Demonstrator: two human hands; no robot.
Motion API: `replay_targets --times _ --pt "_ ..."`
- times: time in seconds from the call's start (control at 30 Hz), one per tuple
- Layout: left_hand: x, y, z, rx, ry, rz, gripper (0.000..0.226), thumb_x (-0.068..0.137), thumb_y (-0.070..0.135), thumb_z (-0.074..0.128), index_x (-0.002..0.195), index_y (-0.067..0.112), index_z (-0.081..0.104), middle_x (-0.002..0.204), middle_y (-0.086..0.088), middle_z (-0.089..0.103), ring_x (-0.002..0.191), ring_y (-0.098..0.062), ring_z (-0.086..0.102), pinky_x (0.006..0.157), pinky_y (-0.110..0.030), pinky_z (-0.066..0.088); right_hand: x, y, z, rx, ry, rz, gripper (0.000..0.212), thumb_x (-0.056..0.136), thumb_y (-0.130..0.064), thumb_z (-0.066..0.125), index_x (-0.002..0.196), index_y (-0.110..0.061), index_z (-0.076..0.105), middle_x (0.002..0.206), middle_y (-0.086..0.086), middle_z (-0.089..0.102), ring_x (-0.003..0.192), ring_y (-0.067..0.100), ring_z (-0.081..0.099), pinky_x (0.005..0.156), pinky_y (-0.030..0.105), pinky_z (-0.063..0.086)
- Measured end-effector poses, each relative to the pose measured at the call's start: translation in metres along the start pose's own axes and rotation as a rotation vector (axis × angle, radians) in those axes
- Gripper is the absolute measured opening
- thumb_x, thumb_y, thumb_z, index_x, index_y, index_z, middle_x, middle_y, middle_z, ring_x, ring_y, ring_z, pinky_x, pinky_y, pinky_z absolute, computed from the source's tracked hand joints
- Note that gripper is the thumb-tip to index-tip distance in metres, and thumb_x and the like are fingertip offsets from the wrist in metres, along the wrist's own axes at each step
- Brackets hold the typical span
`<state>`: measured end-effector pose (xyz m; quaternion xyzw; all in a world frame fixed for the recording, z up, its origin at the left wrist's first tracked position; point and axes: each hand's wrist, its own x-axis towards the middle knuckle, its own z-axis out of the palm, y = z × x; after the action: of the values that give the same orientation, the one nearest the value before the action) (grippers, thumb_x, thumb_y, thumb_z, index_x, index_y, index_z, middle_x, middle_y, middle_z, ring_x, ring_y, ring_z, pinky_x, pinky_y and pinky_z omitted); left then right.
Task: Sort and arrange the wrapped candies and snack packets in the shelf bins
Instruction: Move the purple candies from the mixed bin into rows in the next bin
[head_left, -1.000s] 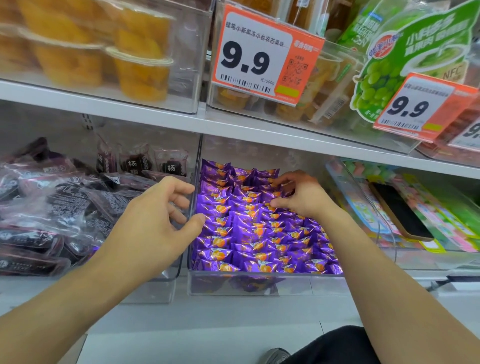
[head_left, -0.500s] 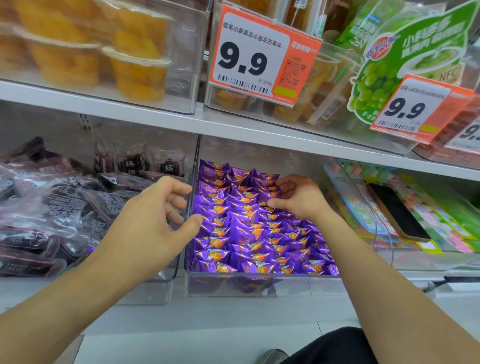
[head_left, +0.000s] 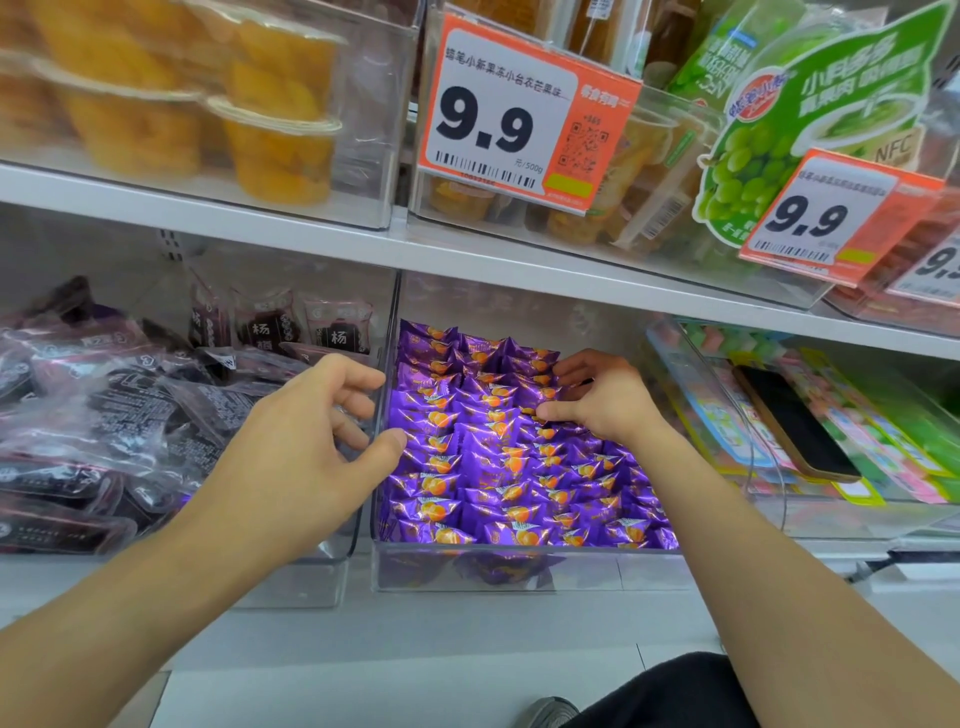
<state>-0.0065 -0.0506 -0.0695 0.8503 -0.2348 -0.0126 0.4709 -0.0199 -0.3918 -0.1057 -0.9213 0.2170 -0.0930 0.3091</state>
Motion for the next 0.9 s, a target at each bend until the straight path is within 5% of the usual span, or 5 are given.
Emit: replay_targets --times 0.1,0.27,0.53,0.77,0.9 --pt "0.000 0.000 -0.001 0.007 -0.003 0.000 0.040 0.080 0.034 0.075 0.116 0.030 0.057 0.095 0.012 0.060 0.078 0.002 0.059 0.073 -0.028 0.052 -0.003 -0.003 -0.001 -0.013 0.008 -0.017 0.063 0.055 -0.034 0.096 0.108 -0.018 0.067 0.099 -0.002 0.070 0.081 0.010 0.067 0.062 0.017 0.049" --pt "-0.001 0.001 -0.003 0.000 -0.028 0.009 0.042 0.079 0.033 0.075 0.117 0.031 0.057 0.096 0.012 0.061 0.079 0.000 0.061 0.074 -0.031 0.054 -0.005 -0.003 -0.009 -0.021 0.069 -0.071 0.060 0.052 -0.032 0.097 0.103 -0.021 0.069 0.094 -0.004 0.069 0.081 0.015 0.069 0.063 0.035 0.059" --pt "-0.001 -0.006 -0.032 -0.010 -0.144 0.080 0.023 0.080 0.030 0.075 0.101 0.035 0.067 0.085 0.013 0.069 0.072 -0.001 0.065 0.066 -0.016 0.052 -0.020 -0.017 -0.015 -0.081 0.132 -0.157 0.028 0.073 -0.030 0.087 0.094 -0.024 0.070 0.085 -0.004 0.072 0.080 0.011 0.069 0.068 0.023 0.054" --pt "0.000 -0.033 -0.100 0.351 -0.241 0.064 0.009 0.083 0.030 0.074 0.082 0.038 0.074 0.073 0.015 0.072 0.069 -0.002 0.066 0.069 -0.030 0.057 -0.093 -0.112 0.009 0.211 0.063 -0.470 0.011 0.087 -0.017 0.075 0.085 -0.026 0.069 0.079 -0.008 0.069 0.074 0.012 0.065 0.069 0.022 0.052" --pt "-0.007 -0.049 -0.118 0.502 -0.349 0.002 0.009 0.081 0.037 0.078 0.083 0.041 0.070 0.076 0.016 0.071 0.072 0.005 0.064 0.063 -0.011 0.048 -0.130 -0.163 0.039 0.159 -0.110 -0.768 0.004 0.087 -0.023 0.074 0.089 -0.021 0.072 0.083 -0.012 0.068 0.077 0.012 0.064 0.069 0.021 0.050"
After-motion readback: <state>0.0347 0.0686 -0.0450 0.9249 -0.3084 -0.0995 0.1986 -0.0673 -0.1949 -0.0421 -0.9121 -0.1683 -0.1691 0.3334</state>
